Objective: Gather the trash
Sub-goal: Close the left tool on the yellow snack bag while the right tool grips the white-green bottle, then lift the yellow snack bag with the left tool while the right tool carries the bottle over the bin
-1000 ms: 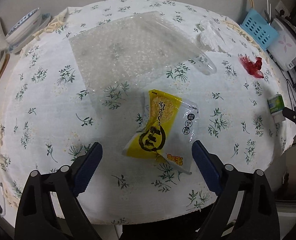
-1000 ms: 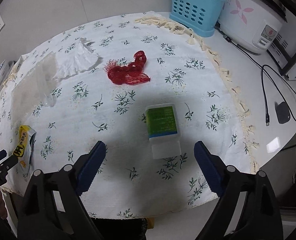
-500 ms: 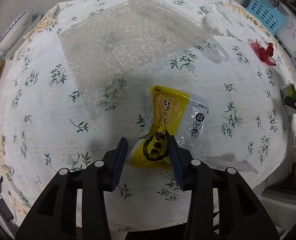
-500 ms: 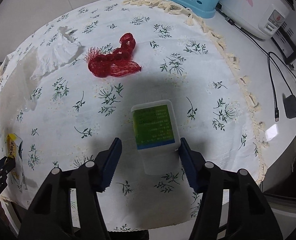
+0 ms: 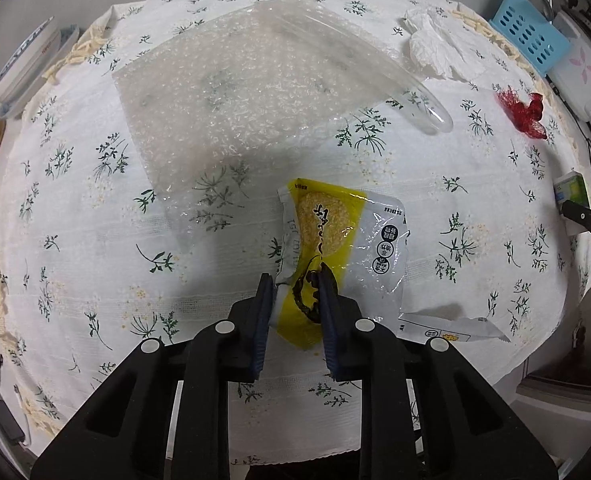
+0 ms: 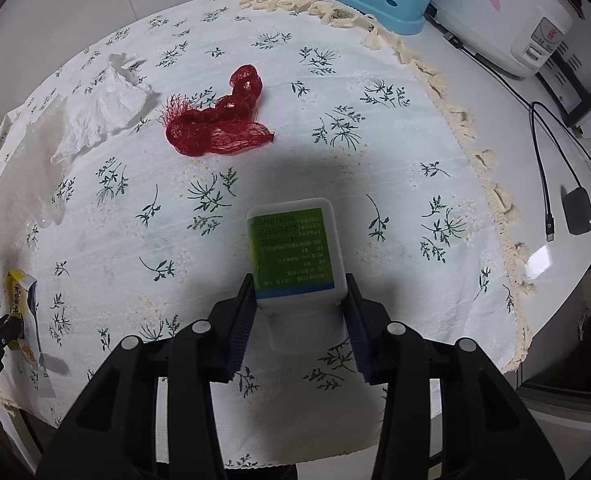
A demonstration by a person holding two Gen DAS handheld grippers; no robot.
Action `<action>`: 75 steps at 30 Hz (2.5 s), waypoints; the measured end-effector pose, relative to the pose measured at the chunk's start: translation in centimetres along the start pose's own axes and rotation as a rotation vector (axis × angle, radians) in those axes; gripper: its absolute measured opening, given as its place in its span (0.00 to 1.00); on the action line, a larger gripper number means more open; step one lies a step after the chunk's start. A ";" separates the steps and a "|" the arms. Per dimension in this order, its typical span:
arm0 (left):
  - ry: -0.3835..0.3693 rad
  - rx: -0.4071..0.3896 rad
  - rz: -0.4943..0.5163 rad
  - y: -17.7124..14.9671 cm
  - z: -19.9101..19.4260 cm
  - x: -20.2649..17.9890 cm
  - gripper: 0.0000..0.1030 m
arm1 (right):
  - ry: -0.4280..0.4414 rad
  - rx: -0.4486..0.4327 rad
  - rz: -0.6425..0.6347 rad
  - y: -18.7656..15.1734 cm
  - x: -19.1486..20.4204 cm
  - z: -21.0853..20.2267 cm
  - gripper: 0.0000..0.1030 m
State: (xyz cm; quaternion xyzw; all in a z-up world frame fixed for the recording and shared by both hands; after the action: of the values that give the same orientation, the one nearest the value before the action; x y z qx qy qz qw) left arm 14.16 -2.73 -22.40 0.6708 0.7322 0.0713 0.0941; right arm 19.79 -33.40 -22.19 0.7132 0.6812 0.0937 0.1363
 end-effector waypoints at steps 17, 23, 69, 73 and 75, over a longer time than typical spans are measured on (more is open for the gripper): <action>-0.012 -0.041 -0.010 -0.6 -2.0 0.1 0.20 | 0.017 -0.058 -0.002 -0.3 0.3 -2.6 0.39; -0.014 -0.049 -0.012 -0.5 -2.6 -0.3 0.20 | 0.030 -0.078 -0.011 -0.5 0.9 -3.8 0.39; -0.077 -0.152 -0.021 -5.9 -10.8 -2.7 0.19 | 0.165 -0.224 -0.141 -6.9 6.2 -14.2 0.39; -0.093 -0.159 -0.016 -6.9 -11.7 -3.4 0.19 | 0.185 -0.222 -0.152 -8.0 6.3 -14.8 0.39; -0.101 -0.161 -0.016 -7.5 -12.1 -3.6 0.19 | 0.186 -0.226 -0.158 -8.6 6.2 -15.2 0.39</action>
State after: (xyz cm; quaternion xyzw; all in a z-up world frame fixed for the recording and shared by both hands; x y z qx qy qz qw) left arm 4.37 -6.72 -12.24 0.6580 0.7237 0.0956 0.1850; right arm 7.18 -25.86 -10.92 0.6257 0.7300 0.2242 0.1590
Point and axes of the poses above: each gripper's, at about its wrist camera, not at the fingertips, and z roughly the way its jaws point, x to its left, y to its top, the point moved 7 cm from there along z, roughly the way its jaws point, and after that the axes turned 1 degree about -z, right-handed, at the moved point
